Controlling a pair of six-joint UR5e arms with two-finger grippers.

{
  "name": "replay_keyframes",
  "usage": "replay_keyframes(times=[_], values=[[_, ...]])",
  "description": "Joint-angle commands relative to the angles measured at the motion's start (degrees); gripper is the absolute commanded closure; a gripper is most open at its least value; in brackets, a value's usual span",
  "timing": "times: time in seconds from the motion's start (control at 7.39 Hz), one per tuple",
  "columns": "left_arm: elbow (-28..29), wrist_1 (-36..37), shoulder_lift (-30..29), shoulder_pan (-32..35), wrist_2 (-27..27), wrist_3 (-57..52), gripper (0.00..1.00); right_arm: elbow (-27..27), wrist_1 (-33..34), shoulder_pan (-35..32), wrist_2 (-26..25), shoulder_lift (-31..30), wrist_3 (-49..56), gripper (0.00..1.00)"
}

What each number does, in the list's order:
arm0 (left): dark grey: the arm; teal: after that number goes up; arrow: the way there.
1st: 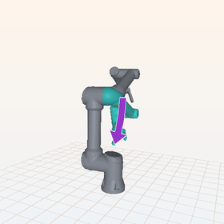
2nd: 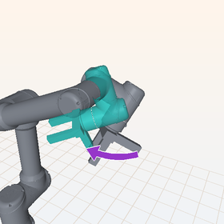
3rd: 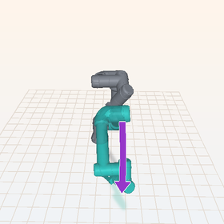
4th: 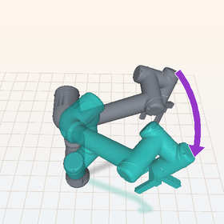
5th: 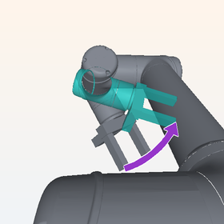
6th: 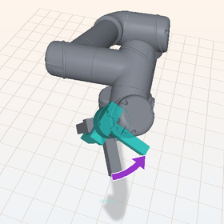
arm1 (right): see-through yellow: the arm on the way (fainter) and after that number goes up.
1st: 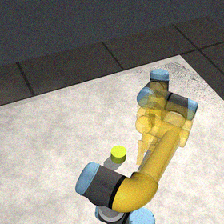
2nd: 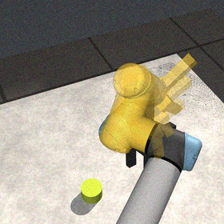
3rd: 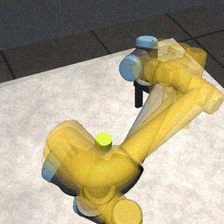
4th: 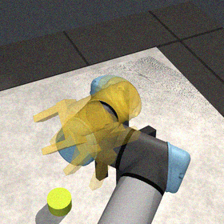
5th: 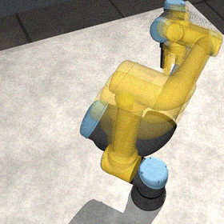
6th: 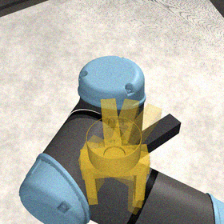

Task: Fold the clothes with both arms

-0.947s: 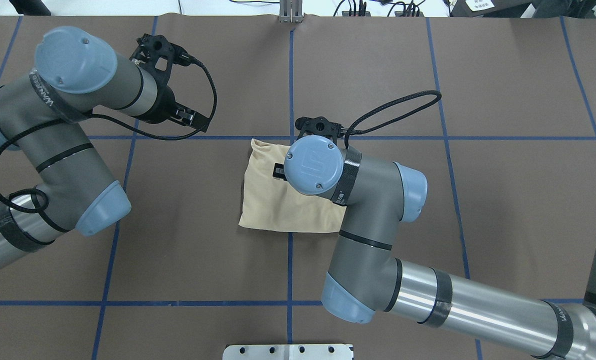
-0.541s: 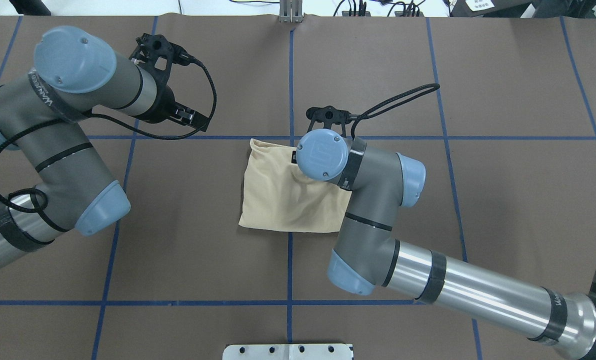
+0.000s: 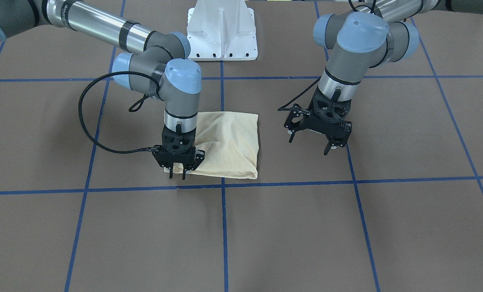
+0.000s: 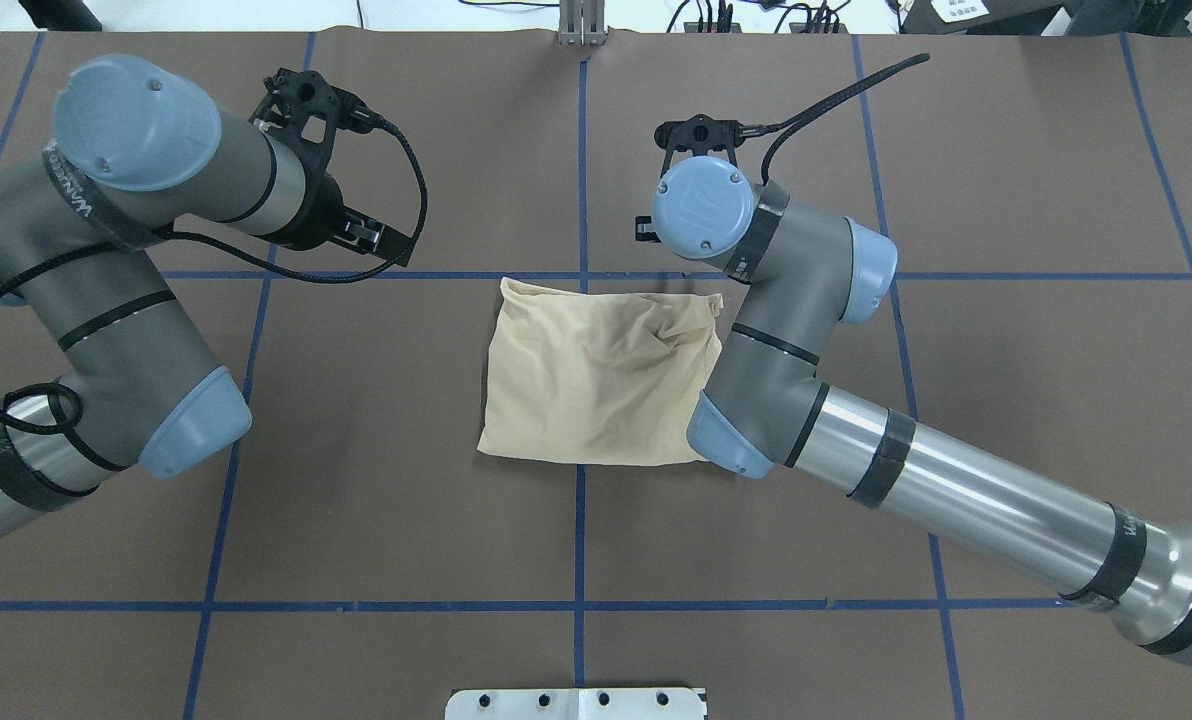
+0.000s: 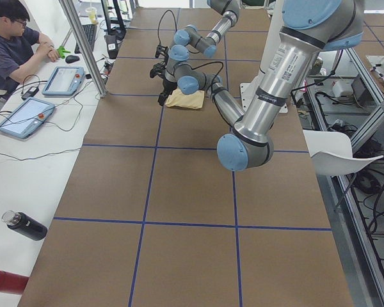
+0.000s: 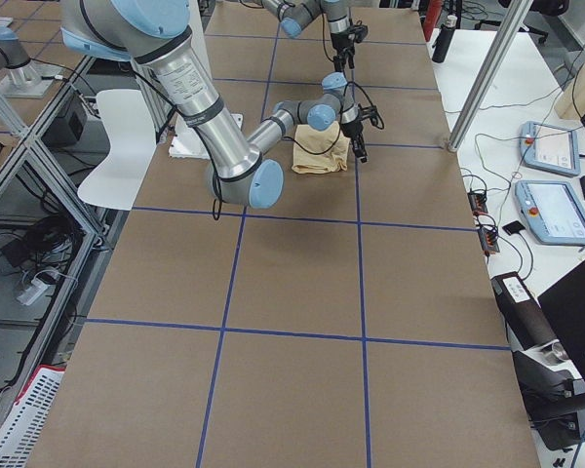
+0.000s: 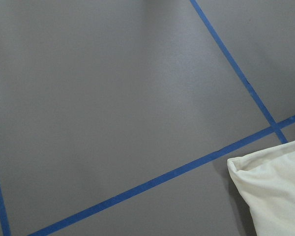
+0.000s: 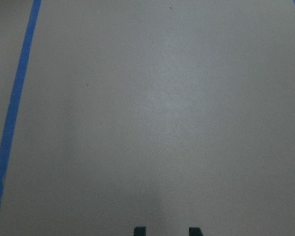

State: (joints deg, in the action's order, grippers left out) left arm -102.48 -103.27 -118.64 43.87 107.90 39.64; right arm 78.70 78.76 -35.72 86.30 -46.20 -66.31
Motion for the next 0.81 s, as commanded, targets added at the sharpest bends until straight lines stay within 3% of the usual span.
replay_keyframes(times=[0.0, 0.27, 0.41, 0.68], values=[[-0.26, 0.09, 0.17, -0.01, 0.03, -0.09, 0.0, 0.22, -0.98, -1.9, 6.65, 1.02, 0.83, 0.0], [-0.87, 0.17, 0.25, -0.01, -0.05, -0.01, 0.0, 4.16, 0.07, -3.56, 11.15, -0.98, 0.92, 0.0], [-2.7, 0.61, 1.65, 0.07, -0.05, -0.09, 0.0, 10.36, 3.12, -4.18, 11.78, -4.65, 2.66, 0.0], [-11.55, 1.23, 9.79, 0.16, -0.05, -0.79, 0.0, 29.84, 15.4, -7.77, 15.99, -15.26, 12.65, 0.0]])
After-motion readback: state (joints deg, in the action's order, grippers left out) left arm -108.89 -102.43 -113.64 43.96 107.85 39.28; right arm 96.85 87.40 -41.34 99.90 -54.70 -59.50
